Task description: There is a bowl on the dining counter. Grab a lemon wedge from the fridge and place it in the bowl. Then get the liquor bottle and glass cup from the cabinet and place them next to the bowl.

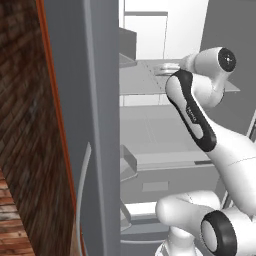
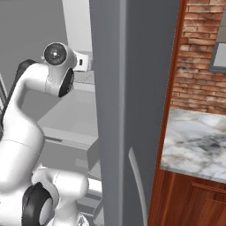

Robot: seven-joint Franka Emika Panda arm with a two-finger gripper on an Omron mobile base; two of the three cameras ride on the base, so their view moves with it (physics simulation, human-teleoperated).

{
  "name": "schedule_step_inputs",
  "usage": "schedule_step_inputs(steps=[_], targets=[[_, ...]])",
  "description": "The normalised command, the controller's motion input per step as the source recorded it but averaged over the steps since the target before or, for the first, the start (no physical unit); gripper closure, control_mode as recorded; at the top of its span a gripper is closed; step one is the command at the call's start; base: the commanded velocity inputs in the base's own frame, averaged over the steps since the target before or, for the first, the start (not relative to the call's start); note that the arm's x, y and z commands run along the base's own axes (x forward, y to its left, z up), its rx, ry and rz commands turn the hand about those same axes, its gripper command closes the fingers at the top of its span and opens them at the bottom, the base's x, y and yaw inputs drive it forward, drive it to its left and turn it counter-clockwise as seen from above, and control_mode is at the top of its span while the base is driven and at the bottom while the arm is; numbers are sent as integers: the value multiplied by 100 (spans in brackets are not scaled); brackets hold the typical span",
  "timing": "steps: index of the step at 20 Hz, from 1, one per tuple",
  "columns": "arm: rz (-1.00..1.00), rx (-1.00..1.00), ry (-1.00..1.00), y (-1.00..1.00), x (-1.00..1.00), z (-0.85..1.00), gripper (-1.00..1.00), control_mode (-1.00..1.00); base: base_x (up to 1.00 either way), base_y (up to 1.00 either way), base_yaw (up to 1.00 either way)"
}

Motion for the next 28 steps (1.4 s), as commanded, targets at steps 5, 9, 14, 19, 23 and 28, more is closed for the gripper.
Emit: schedule_step_inputs(steps=[5, 9, 14, 19, 23, 28], targets=[[0, 0, 0, 0, -100, 76, 100, -100, 0, 0, 0], [-2, -2, 13, -7, -100, 19, 100, -100, 0, 0, 0], [-6, -8, 21, -24, -100, -5, 100, -100, 0, 0, 0], [-4, -8, 19, -17, -100, -28, 100, -100, 0, 0, 0], [-3, -7, 11, 0, -90, -31, 100, -100, 0, 0, 0], [0, -4, 8, 0, -36, -14, 100, -100, 0, 0, 0]])
